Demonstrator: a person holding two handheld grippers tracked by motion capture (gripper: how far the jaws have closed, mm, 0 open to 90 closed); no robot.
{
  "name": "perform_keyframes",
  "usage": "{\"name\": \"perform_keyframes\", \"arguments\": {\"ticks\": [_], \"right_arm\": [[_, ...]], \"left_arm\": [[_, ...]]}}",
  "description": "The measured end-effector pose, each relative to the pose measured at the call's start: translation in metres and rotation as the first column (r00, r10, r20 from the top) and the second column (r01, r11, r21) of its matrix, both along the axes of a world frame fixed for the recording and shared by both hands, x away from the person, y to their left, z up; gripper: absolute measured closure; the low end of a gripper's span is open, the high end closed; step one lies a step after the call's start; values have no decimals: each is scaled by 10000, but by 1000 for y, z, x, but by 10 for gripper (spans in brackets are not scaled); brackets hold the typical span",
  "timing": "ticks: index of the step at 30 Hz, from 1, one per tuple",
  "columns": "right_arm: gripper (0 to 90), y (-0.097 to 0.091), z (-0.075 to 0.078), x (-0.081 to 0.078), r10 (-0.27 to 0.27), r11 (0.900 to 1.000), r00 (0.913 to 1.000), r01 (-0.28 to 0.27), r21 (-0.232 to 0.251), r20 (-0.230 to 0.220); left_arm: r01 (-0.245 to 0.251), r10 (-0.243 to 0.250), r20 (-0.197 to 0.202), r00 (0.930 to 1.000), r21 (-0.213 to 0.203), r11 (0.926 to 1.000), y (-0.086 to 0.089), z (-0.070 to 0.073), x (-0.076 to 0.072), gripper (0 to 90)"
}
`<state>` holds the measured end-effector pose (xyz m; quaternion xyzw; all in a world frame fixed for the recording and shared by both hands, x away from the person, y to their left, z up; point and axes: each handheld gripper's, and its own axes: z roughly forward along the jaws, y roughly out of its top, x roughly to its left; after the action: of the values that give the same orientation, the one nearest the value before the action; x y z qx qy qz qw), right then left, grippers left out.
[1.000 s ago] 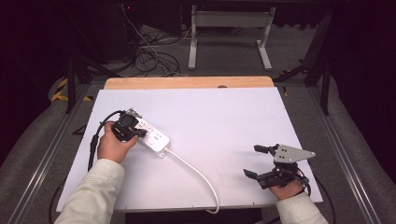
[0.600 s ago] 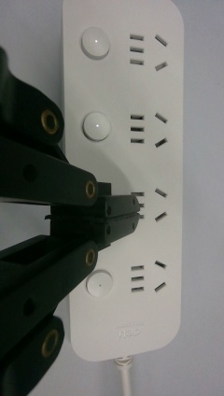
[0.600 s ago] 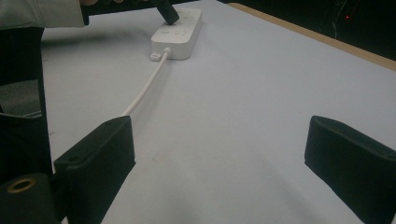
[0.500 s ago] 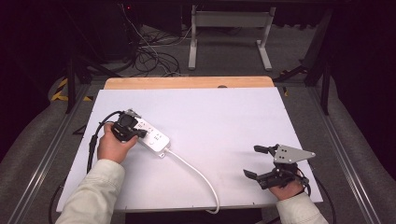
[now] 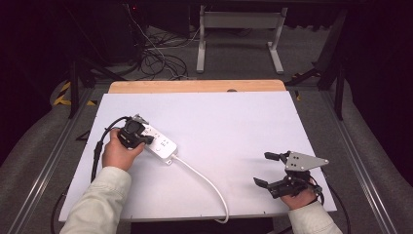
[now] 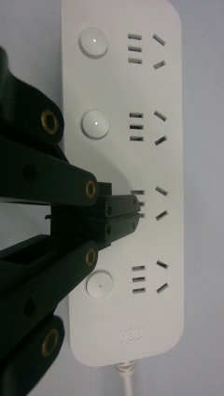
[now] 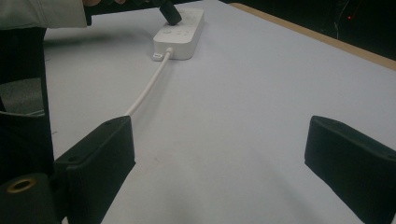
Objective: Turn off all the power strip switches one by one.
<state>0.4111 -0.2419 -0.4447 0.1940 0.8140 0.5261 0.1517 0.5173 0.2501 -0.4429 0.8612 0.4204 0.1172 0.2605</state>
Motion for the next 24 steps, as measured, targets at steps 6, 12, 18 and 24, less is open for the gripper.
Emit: {"name": "perform_keyframes", "arguments": {"ticks": [6,12,18,24], "right_arm": [[89,0,0,0,-6,10000,10000,6,20,13],[88,1,-1,2,-13,10000,10000,13,-60,-18],[89,1,-1,1,-19,10000,10000,19,-64,-21],[88,1,-1,2,-14,10000,10000,14,-59,-48]], "left_arm": [[46,-27,539,9985,-351,9994,-1,11,-5,900],[202,-158,637,9978,-697,9974,2,21,-8,900],[72,-13,777,9970,-764,9970,7,24,-9,900],[-110,88,1400,9901,155,9998,14,21,-6,900]]}}
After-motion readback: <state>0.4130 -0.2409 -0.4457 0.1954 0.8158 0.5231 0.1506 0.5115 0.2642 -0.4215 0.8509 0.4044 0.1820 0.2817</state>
